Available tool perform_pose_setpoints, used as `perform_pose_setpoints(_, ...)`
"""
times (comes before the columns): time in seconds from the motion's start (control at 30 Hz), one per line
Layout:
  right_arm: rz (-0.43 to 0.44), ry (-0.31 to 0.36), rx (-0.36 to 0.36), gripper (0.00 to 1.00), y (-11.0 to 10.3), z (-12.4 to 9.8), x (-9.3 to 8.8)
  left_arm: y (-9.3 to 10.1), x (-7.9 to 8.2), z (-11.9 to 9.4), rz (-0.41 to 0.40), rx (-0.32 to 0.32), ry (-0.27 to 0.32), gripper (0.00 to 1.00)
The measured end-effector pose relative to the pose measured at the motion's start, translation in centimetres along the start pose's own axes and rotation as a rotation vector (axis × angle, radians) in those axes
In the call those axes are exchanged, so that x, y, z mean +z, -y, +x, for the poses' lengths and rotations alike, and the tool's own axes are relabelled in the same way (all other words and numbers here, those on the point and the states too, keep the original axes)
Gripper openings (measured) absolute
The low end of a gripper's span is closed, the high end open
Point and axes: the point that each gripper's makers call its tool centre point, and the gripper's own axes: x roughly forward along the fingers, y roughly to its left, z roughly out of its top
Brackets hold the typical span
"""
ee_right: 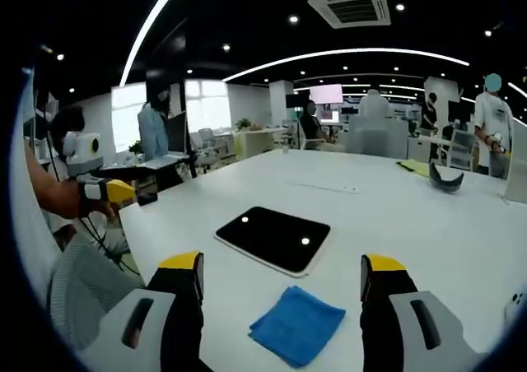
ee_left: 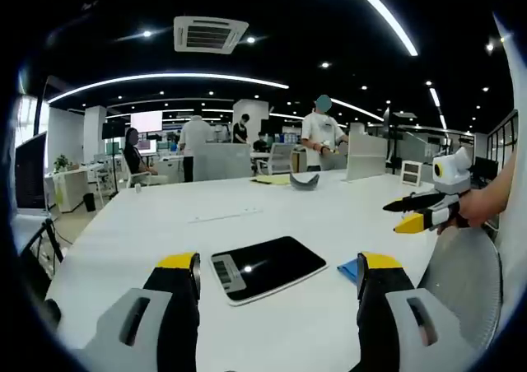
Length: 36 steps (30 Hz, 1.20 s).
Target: Wipe the mirror surface with the cleaning cloth until all visible marks leave the cleaned area.
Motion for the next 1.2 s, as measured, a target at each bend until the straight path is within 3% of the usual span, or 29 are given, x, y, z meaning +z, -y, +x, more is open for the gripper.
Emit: perform_pose_setpoints(1.2,0.024,-0.059,-0.012,0.76,0.8,1.0,-1.3,-0.5,-0.4,0.4,0.007,-0.008,-0.021,0.81)
